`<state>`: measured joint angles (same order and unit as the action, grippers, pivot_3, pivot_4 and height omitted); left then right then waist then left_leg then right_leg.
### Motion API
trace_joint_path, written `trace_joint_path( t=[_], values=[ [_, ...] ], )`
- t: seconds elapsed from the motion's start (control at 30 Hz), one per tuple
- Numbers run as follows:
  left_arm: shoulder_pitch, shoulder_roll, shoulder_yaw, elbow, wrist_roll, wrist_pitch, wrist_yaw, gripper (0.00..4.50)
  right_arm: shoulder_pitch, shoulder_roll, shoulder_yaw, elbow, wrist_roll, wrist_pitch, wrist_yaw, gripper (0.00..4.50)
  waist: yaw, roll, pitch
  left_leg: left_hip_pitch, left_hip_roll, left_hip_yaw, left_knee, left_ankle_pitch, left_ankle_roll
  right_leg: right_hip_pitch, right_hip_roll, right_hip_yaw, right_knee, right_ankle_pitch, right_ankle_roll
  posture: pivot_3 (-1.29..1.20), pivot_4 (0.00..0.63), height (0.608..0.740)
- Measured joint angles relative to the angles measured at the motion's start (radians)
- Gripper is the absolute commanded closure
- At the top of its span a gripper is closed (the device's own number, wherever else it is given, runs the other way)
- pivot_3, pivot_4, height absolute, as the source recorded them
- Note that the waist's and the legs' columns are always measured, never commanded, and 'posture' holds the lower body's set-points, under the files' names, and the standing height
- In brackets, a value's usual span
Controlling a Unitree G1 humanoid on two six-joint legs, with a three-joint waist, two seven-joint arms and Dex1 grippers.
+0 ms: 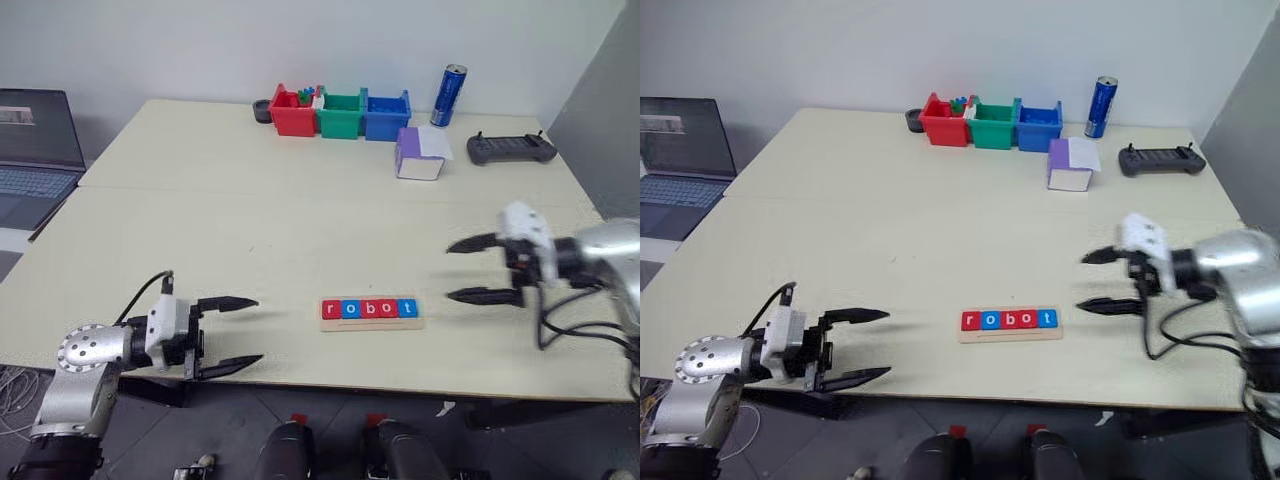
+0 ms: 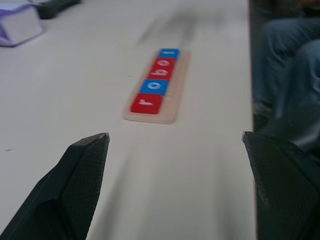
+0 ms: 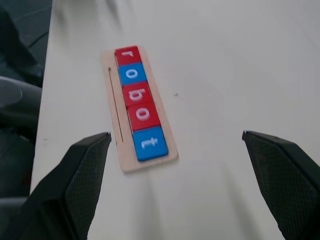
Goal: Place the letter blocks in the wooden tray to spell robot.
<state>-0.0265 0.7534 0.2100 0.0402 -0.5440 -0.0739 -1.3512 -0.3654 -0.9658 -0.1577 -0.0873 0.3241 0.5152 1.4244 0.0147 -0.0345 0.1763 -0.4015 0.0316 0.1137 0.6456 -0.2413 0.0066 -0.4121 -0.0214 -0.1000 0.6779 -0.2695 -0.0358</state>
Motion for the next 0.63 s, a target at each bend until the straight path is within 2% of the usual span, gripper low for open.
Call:
trace_joint_path(
  t=[0.1, 0.17, 0.27, 0.63],
  values=[
    [0.021, 0.066, 0.072, -0.067, -0.074, 0.111, 0.027, 0.00, 0.094, -0.082, -0.109, 0.058, 0.029, -0.013, 0.038, 0.03, -0.004, 0.001, 0.000, 0.001, 0.000, 0.000, 0.000, 0.000, 0.000, 0.000, 0.000, 0.000, 0.000, 0.000, 0.000, 0.00, 0.150, 0.740],
    [0.071, 0.161, 0.140, -0.109, -0.101, 0.211, 0.033, 0.00, 0.143, -0.143, -0.187, 0.123, 0.036, -0.034, 0.055, 0.03, -0.016, 0.002, 0.001, 0.002, 0.001, 0.001, -0.001, 0.000, 0.000, 0.000, 0.001, 0.000, 0.001, 0.000, 0.000, 0.00, 0.150, 0.740],
    [0.091, 0.236, 0.206, -0.131, -0.127, 0.316, 0.037, 0.00, 0.160, -0.166, -0.210, 0.136, 0.053, -0.056, 0.062, 0.03, -0.021, 0.002, 0.001, 0.004, 0.002, 0.001, -0.001, 0.000, 0.000, 0.000, 0.002, 0.000, 0.002, 0.000, 0.000, 0.00, 0.150, 0.740],
    [0.081, 0.240, 0.231, -0.173, -0.143, 0.375, 0.034, 0.00, 0.176, -0.164, -0.133, 0.132, 0.091, -0.105, 0.073, 0.03, -0.013, 0.005, 0.002, 0.000, 0.001, 0.001, -0.001, -0.001, -0.001, -0.001, 0.002, 0.002, 0.000, -0.001, -0.001, 0.00, 0.150, 0.740]
  ],
)
